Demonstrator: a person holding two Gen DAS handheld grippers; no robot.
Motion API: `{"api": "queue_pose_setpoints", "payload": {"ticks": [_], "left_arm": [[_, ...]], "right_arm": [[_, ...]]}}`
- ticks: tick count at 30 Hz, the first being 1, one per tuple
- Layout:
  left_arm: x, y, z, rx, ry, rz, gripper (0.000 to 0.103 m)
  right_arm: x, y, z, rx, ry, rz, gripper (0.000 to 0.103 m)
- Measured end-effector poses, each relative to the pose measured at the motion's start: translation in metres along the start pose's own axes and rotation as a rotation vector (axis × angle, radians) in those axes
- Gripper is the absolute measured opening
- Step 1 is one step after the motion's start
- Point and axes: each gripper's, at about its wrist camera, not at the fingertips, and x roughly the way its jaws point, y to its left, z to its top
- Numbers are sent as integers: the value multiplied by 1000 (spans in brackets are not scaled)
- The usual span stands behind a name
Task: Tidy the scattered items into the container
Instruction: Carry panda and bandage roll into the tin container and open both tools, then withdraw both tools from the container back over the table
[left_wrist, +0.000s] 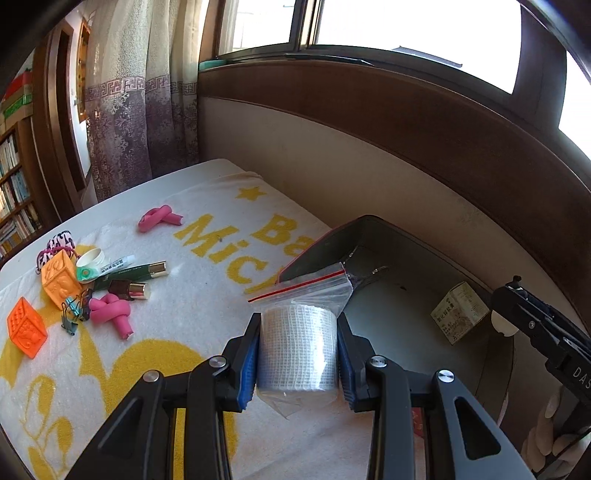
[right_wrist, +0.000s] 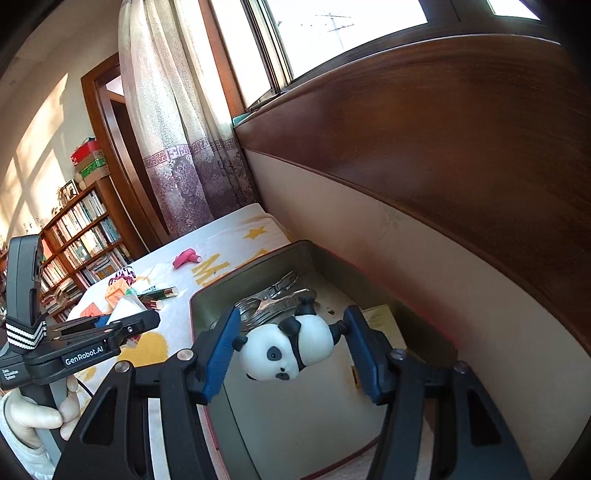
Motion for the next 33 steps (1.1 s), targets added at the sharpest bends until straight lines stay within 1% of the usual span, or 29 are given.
{"api": "queue_pose_setpoints", "payload": {"ticks": [4, 8, 9, 11, 13, 20, 26, 28, 30, 33], "left_arm": [[7, -24, 6, 40, 2, -31, 37], [15, -37, 11, 56, 7, -56, 38], [18, -39, 12, 61, 13, -61, 40], [22, -42, 13, 72, 23, -67, 56], [23, -42, 11, 77, 23, -60, 58], [21, -17, 12, -7, 22, -48, 58], [16, -1, 10, -39, 9, -36, 58], [16, 4, 8, -54, 14, -40, 58], [15, 9, 7, -70, 20, -45, 58], [12, 16, 4, -84, 18, -42, 58]], "right_arm": [[-3, -10, -1, 15, 3, -4, 62], [-4, -17, -2, 25, 3, -5, 62], [-4, -18, -2, 28, 3, -6, 62], [-3, -20, -2, 33, 3, -7, 62], [-2, -22, -2, 38, 6, -8, 62], [6, -20, -2, 46, 25, -6, 62], [6, -15, -1, 43, 28, -7, 62], [5, -13, 0, 48, 24, -8, 64], [4, -11, 1, 50, 17, -15, 71], [2, -5, 2, 41, 10, -18, 72]]}}
